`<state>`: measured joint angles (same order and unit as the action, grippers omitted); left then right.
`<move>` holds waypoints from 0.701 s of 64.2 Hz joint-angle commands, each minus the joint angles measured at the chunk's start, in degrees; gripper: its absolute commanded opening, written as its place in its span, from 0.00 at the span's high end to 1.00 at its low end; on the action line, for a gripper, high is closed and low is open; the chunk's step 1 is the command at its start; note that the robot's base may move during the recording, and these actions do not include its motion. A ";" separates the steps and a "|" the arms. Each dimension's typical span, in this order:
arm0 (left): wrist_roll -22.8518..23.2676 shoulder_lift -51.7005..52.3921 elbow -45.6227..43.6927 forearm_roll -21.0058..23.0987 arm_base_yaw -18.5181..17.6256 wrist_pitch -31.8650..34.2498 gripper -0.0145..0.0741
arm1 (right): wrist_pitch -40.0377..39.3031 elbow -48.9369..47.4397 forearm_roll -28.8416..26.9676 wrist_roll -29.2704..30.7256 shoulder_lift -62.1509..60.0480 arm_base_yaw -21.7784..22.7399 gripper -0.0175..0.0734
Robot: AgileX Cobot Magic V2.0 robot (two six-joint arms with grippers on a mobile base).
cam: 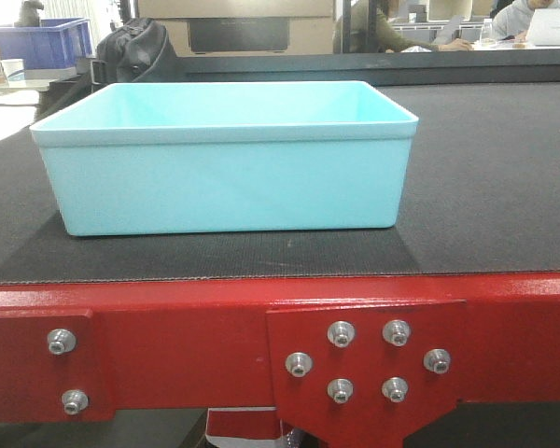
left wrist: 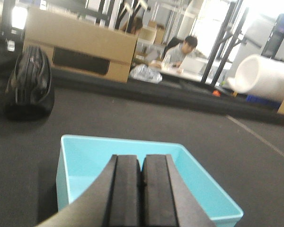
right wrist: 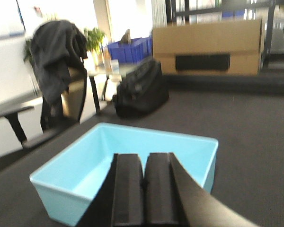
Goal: Fetch blue bin and place on conveyor start
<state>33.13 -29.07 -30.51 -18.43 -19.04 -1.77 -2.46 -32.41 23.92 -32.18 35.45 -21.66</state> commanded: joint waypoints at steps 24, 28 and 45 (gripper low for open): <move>-0.15 4.04 0.04 0.24 -0.26 0.96 0.96 | -2.32 0.08 0.37 0.33 -7.29 -0.08 0.99; -0.15 4.04 0.04 0.24 -0.26 0.96 0.96 | -2.32 0.08 0.37 0.33 -7.29 -0.08 0.99; -0.15 4.04 0.04 0.24 -0.26 0.96 0.96 | -1.47 0.08 0.37 0.33 -7.45 0.03 0.99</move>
<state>33.13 -25.29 -30.51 -18.33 -19.04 -1.77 -3.30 -32.41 23.92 -32.18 28.58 -21.66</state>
